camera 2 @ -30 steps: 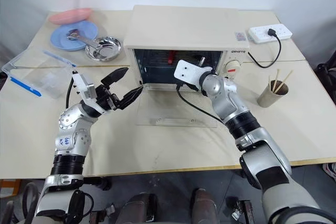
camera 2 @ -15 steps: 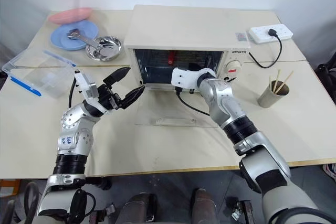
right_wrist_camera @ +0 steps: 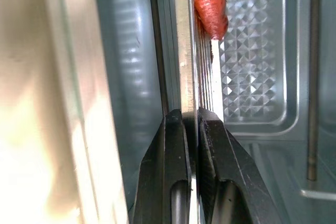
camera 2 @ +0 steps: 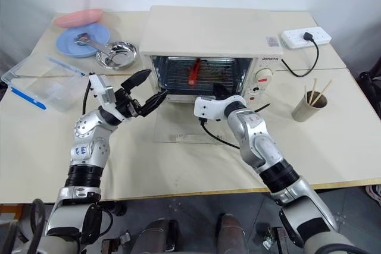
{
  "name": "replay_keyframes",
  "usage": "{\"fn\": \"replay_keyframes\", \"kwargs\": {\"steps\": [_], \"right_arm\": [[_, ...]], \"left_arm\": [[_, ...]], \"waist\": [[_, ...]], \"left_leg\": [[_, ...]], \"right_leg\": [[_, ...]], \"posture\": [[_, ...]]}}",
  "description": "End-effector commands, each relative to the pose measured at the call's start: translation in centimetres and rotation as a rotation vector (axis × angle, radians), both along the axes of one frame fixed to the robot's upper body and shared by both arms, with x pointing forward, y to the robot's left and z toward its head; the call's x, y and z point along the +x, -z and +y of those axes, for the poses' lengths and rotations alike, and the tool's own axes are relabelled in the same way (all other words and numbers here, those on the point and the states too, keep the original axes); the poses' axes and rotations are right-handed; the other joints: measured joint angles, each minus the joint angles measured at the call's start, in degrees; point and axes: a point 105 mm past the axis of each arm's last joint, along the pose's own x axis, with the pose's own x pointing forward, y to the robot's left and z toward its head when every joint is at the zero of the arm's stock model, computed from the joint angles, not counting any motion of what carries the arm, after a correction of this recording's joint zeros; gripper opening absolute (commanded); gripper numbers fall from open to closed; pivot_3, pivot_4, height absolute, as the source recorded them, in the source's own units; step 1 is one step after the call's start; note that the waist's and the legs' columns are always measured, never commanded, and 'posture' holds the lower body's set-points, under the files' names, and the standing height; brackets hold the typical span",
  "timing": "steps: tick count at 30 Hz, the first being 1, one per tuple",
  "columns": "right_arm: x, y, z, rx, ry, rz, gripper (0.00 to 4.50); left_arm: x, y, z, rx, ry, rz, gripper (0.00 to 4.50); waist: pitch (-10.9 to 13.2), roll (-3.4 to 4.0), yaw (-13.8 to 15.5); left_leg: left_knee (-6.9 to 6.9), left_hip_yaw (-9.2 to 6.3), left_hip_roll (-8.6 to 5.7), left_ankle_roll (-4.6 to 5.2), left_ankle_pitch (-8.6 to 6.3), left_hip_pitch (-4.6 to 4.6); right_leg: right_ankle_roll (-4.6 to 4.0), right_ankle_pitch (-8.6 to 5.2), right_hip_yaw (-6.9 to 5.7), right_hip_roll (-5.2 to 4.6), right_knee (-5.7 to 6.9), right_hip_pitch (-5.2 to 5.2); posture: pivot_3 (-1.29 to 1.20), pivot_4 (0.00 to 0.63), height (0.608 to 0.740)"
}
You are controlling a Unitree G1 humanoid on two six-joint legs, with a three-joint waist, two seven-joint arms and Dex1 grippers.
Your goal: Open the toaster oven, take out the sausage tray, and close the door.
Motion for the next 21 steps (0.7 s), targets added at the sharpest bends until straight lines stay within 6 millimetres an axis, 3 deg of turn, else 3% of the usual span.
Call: {"fn": "replay_keyframes", "kwargs": {"steps": [1,14,21], "right_arm": [[-1.5,-2.5,-0.4,0.024,-0.025,-0.098,0.02],[-5.8,-0.9,-0.1,-0.004,-0.096,-0.052,0.02],[-7.1,-0.7,0.2,0.023,-0.11,-0.042,0.02]], "left_arm": [[-0.1,-0.7,0.1,0.015,0.0,-0.038,4.5],[0.4,-0.9,0.8,0.027,-0.008,-0.03,4.5],[0.5,-0.8,0.9,0.029,-0.008,-0.023,4.5]], "waist": [[0.0,0.0,0.09],[0.0,-0.01,0.19],[0.0,-0.01,0.07]], "left_leg": [[0.0,0.0,0.0,0.0,0.0,0.0],[0.02,0.01,-0.01,0.01,-0.01,0.0],[0.04,0.02,0.0,0.01,-0.01,0.01]], "right_leg": [[0.0,0.0,0.0,0.0,0.0,0.0],[0.0,0.0,0.0,0.0,-0.03,0.01],[0.0,0.0,0.0,0.0,-0.01,0.01]], "posture": [[0.0,0.15,0.74],[0.0,0.15,0.74],[0.0,0.15,0.74]]}}
